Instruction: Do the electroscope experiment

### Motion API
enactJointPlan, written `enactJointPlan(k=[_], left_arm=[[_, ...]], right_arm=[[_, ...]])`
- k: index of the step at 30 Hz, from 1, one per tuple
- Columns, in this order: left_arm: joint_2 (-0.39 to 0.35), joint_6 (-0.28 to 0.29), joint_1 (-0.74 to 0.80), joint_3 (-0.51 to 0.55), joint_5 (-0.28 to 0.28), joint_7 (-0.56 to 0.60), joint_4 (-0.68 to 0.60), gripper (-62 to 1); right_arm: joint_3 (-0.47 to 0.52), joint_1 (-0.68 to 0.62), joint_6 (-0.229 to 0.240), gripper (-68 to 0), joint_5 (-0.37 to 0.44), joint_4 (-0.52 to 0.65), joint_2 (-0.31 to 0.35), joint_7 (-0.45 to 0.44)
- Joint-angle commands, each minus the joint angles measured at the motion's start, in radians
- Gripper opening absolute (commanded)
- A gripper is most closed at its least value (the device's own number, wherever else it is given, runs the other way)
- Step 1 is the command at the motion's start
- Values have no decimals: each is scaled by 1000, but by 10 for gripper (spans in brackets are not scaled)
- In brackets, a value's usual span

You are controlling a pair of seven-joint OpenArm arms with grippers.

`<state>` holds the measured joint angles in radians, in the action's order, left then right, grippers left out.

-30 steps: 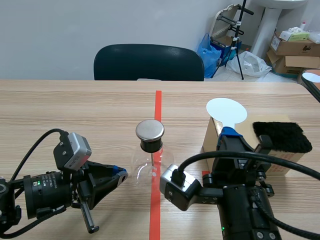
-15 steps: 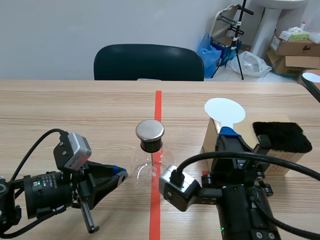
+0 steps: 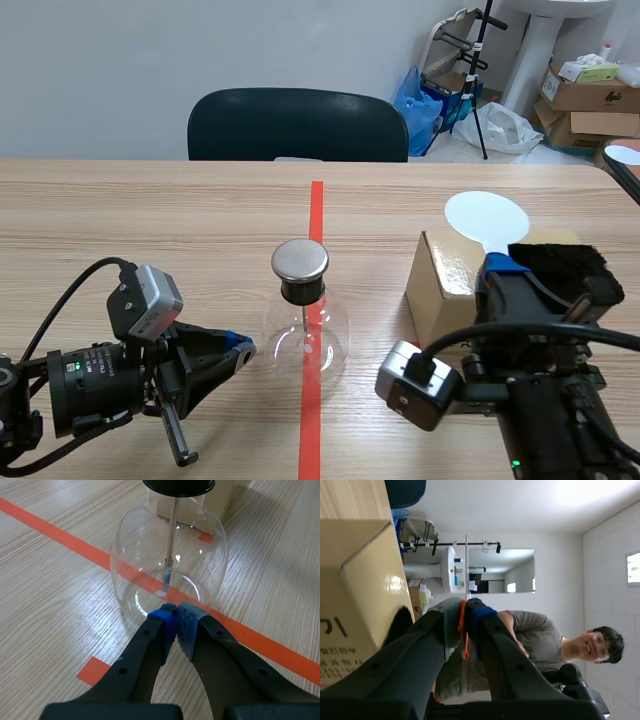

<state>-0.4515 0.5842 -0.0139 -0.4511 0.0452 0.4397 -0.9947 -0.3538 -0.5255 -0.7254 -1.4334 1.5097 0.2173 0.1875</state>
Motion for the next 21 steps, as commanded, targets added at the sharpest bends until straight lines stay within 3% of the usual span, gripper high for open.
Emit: enactJointPlan(k=[1,6,10,14,21], left_arm=[[5,2,-6,3,14,17,-21,-577],[-9,2,-5,7,14,37,-24,-577],[-37,2,13,40,14,153,-49,-577],[-80,4,63,116,14,170,-131,-577],[-148,22,267,283,14,170,-317,-577]], right_arm=[[47,-8,-58,-665,32,16,-6,-47],[216,-35,-58,-665,169,14,-30,-273],[338,-39,-58,-665,263,3,-39,-427],[432,-37,-58,-665,313,-40,-40,-552],[520,7,-58,-664,332,-183,-40,-723]])
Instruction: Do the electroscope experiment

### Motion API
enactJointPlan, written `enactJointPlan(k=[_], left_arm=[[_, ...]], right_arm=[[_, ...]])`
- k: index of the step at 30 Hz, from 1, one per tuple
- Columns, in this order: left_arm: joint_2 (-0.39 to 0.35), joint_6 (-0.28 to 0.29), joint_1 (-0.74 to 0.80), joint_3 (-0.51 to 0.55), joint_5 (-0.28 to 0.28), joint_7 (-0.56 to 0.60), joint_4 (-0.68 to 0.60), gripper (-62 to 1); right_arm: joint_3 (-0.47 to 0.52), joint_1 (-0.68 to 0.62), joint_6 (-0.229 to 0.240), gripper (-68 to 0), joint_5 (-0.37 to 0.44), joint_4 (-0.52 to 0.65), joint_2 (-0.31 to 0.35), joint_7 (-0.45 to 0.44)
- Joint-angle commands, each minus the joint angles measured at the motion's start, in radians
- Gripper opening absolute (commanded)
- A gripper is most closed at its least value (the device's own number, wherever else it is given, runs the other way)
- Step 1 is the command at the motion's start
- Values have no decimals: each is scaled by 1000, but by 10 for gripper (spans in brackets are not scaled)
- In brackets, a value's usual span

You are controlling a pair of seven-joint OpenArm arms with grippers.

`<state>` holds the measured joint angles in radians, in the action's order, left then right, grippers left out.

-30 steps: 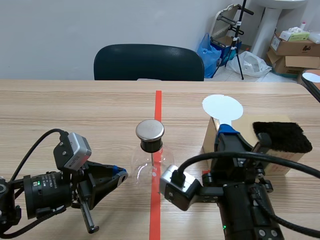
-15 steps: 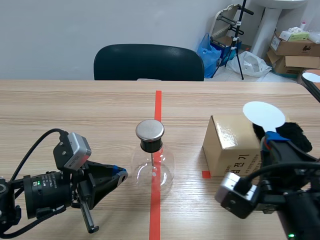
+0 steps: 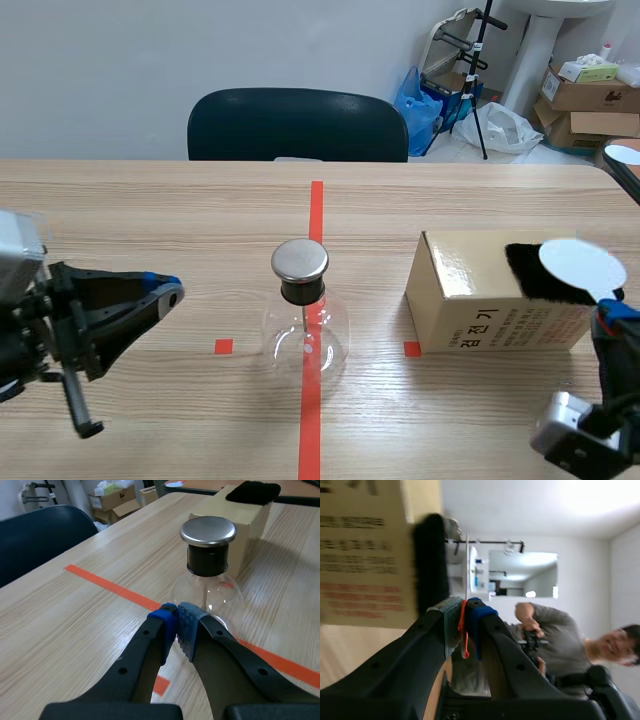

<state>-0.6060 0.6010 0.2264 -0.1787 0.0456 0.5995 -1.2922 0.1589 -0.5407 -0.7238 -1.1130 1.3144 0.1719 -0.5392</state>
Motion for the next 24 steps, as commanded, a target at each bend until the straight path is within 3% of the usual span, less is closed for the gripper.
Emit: enactJointPlan(k=[1,4,16,19,21,24], left_arm=[[7,28,65,42,13,10,-51,-577],[7,95,183,129,9,3,-153,-577],[38,95,464,297,13,-117,-525,-577],[55,95,491,305,14,-150,-556,-577],[66,95,491,304,14,-164,-562,-577],[77,95,491,304,25,-185,-562,-577]], right_arm=[[14,30,-59,-664,11,-3,6,-4],[23,49,-59,-665,16,-35,15,-11],[-11,98,-59,-665,17,-132,24,-30],[-33,98,-20,-665,14,-132,24,-29],[-43,97,-16,-665,14,-132,24,3],[-42,97,-15,-665,14,-132,24,130]])
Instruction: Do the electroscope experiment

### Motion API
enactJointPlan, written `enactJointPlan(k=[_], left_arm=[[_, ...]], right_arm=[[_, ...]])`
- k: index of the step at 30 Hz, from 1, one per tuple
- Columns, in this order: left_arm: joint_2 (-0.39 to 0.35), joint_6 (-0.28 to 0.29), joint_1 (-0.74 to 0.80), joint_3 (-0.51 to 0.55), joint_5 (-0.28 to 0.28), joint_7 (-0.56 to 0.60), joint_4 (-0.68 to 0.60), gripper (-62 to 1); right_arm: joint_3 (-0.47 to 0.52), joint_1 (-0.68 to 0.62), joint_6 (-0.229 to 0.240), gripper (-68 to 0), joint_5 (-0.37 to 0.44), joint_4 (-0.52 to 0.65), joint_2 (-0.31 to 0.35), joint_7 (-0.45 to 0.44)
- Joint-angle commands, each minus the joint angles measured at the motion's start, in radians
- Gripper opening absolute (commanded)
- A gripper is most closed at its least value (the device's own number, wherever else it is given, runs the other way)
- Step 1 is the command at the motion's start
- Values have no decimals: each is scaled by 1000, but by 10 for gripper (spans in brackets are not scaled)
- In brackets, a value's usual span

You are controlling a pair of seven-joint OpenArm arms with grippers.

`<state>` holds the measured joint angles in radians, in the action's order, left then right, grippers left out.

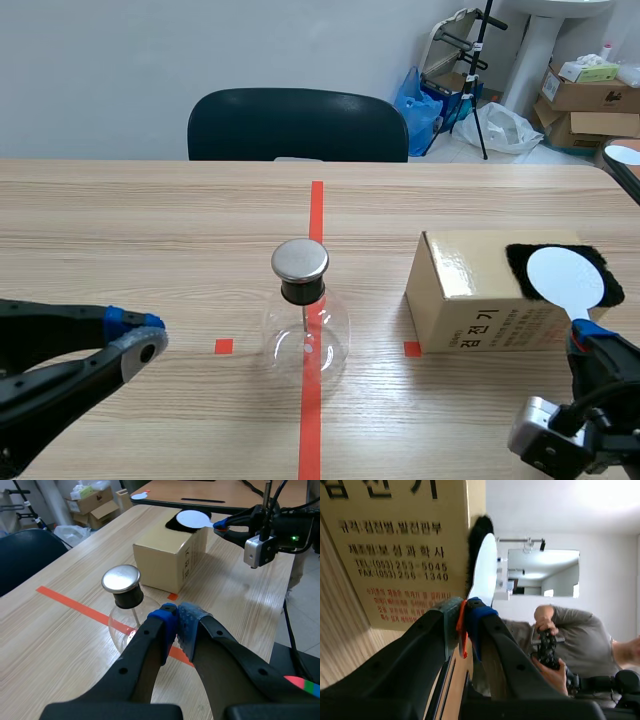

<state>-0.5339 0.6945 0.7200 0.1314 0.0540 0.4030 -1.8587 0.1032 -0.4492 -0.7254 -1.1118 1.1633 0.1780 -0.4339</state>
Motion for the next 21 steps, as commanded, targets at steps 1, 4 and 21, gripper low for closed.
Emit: enactJointPlan(k=[1,4,21], left_arm=[[5,2,-3,-6,16,7,4,-577],[4,2,-3,-5,16,-1,4,-565],[4,2,-3,-6,104,-34,4,14]], right_arm=[[13,5,-7,-665,12,19,18,36],[13,10,19,-665,-39,19,19,-94],[7,20,90,-665,31,19,18,-108]])
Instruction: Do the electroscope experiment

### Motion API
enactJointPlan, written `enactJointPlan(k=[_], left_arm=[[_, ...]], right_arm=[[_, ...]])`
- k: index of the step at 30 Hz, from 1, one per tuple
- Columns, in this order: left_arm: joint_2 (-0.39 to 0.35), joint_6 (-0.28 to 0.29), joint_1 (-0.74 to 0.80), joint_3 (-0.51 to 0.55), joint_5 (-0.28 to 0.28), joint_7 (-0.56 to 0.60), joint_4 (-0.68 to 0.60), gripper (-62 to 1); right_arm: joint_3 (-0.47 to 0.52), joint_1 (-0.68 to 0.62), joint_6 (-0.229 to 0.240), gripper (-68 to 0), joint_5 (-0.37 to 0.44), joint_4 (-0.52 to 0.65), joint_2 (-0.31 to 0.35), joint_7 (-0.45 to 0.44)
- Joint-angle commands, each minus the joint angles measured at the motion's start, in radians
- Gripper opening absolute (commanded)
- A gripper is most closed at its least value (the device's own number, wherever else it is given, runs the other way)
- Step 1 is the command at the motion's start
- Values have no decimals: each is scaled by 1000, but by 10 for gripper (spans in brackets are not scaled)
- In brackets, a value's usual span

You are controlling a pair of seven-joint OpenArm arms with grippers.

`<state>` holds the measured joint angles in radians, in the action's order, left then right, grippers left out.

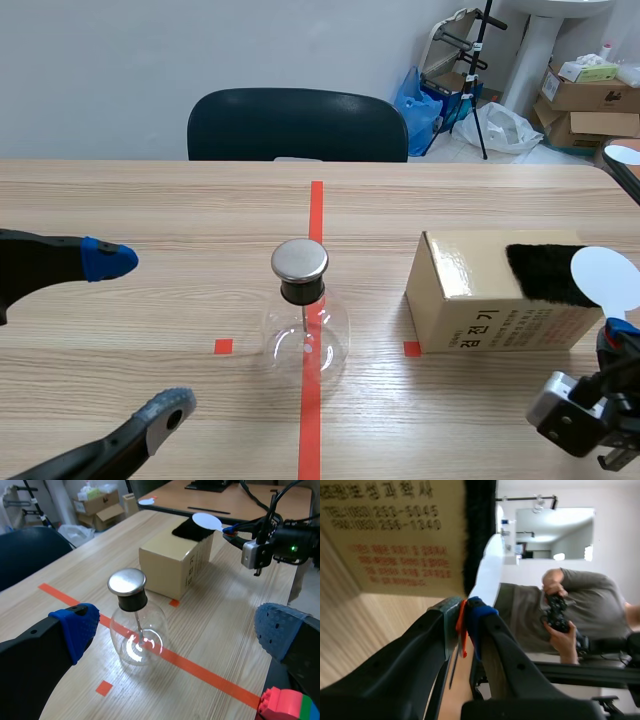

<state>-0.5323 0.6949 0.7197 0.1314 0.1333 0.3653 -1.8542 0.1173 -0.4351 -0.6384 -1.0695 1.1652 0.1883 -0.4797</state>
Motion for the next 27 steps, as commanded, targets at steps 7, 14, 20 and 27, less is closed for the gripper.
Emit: enactJointPlan(k=[7,14,20,27], left_arm=[[3,1,-3,-6,43,-19,0,14],[3,1,-3,-6,43,-19,0,14],[3,1,-3,-6,43,-18,-2,14],[3,1,-3,-6,43,-19,-27,14]], right_arm=[[-5,5,-54,-665,3,17,3,67],[-5,10,-32,-665,6,17,-7,84],[-5,17,56,-665,-29,18,-9,-87],[-7,15,30,-665,-47,18,-12,-23]])
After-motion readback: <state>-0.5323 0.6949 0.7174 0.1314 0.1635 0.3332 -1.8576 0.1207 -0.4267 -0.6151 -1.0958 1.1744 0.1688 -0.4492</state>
